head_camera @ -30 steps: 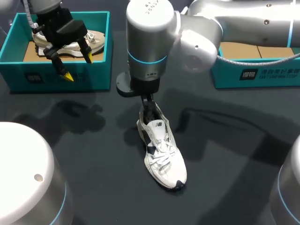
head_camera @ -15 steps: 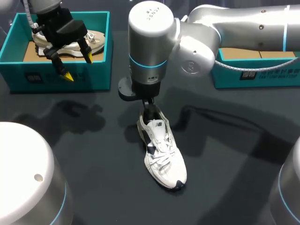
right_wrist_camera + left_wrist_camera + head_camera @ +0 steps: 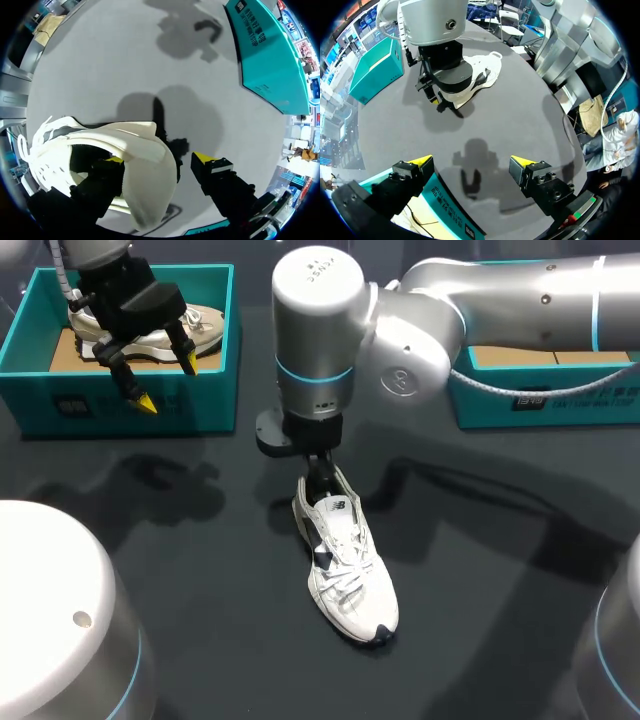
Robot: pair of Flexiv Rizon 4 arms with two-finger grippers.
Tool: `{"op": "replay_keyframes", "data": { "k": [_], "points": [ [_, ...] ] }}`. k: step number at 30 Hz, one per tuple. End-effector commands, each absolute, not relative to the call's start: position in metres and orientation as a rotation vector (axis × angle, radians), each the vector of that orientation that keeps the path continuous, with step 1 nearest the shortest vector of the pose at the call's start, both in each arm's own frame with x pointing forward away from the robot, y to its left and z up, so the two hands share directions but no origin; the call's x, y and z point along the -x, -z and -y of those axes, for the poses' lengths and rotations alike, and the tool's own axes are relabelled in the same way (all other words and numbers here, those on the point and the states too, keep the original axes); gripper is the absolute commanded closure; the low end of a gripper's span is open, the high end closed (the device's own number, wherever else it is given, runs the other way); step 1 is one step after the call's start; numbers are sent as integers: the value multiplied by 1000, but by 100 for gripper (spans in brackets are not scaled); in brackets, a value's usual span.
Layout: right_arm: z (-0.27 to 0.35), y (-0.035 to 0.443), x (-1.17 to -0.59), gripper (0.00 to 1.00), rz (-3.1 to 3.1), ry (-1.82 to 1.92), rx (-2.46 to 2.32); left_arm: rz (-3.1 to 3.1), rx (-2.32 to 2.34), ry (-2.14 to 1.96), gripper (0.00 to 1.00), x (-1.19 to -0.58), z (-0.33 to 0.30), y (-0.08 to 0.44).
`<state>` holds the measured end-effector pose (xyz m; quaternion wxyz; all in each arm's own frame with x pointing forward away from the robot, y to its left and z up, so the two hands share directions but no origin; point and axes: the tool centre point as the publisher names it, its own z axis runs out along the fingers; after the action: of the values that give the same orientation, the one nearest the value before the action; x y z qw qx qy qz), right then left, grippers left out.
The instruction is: Take the shoe out of the shoebox, open the shoe tongue, remove and reinsert the insole, then place the shoe into the shoebox
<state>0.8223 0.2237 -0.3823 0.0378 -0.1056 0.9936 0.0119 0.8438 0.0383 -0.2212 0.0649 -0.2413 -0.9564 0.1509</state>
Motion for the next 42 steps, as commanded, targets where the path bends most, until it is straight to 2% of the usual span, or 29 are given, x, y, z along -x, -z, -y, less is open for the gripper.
{"op": "replay_keyframes", "data": {
  "k": [1,5,6,7,9,10,34,42],
  "points": [
    [-228,388,-825,49,-3065,-22,325,2887,730,-452,0,-844,-38,222],
    [-227,390,-825,59,-3072,-24,323,2887,730,-452,0,-844,-38,222],
    [-226,391,-824,64,-3074,-26,321,2887,730,-452,0,-844,-38,222],
    [-225,391,-824,71,-3076,-28,317,2887,730,-452,0,-844,-38,222],
    [-224,392,-823,93,-3079,-31,309,2887,730,-452,0,-844,-38,222],
    [-223,391,-822,100,-3079,-34,307,2887,730,-452,0,-844,-38,222],
    [-198,335,-820,100,-3014,-56,231,2887,730,-452,0,-844,-38,222],
    [-170,296,-828,100,-3016,-50,202,2887,730,-452,0,-844,-38,222]
  ]
}}
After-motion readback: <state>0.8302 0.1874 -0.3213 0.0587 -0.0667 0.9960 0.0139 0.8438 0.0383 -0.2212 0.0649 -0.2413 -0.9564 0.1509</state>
